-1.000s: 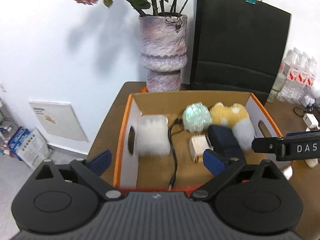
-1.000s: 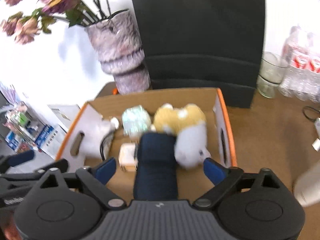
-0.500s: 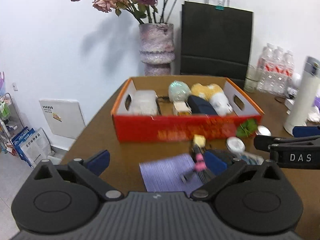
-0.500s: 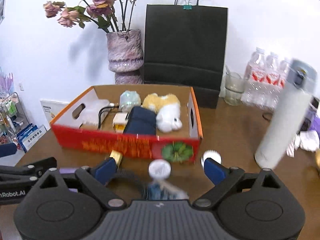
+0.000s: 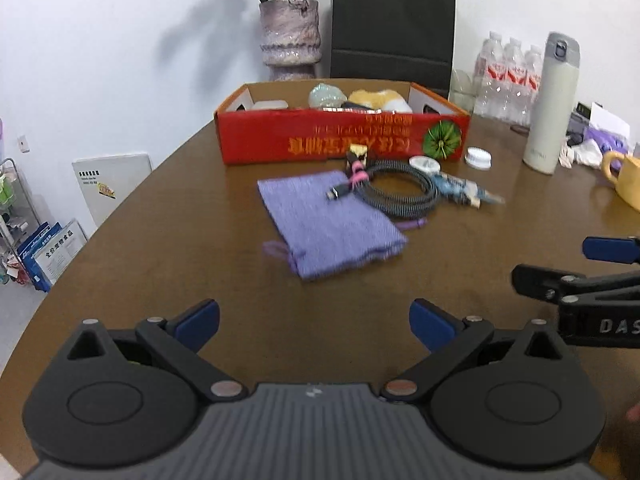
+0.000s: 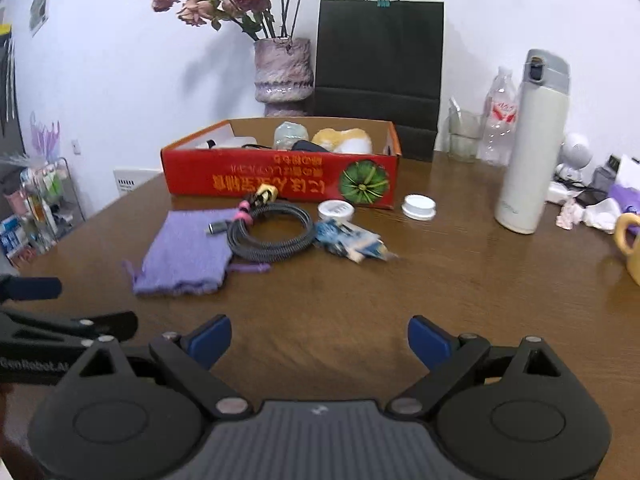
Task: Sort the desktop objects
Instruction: 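Withdraw both tools from the box back over the table, then grasp the braided black cable with the left tool while the right tool grasps the blue-white packet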
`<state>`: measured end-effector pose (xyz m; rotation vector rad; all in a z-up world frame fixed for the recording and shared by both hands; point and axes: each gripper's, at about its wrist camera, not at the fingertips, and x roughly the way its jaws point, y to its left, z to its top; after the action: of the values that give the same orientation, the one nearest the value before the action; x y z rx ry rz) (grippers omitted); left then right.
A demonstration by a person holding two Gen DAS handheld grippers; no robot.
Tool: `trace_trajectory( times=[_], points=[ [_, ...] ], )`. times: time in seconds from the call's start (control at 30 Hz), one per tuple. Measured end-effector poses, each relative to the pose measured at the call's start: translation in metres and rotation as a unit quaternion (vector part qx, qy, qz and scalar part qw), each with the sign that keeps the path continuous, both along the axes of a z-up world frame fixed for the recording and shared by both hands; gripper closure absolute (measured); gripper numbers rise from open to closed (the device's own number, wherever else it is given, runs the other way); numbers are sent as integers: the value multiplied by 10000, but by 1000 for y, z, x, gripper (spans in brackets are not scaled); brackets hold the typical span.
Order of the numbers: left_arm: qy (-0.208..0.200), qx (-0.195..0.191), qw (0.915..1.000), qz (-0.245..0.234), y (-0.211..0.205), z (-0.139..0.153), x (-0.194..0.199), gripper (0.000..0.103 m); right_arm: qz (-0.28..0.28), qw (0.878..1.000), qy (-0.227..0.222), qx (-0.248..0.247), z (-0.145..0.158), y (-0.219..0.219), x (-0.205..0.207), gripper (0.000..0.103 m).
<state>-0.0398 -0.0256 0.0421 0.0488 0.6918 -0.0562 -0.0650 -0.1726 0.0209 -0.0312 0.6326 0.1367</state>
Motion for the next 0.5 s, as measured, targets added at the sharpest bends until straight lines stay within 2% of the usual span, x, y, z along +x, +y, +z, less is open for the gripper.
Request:
trace_trajectory(
  times=[0.13,0.3,0.5],
  points=[
    [64,119,9999,5,-1,-6,3,0,48,9997,110,221,-8,-7,-11,8],
    [104,29,9999,12,-1,-9,10,0,101,9997,220,40,-14,-2,-9,8],
    [-104,-277,9996,-28,4,8,31,0,153,9998,116,-86,-5,-11,3,8]
  ],
)
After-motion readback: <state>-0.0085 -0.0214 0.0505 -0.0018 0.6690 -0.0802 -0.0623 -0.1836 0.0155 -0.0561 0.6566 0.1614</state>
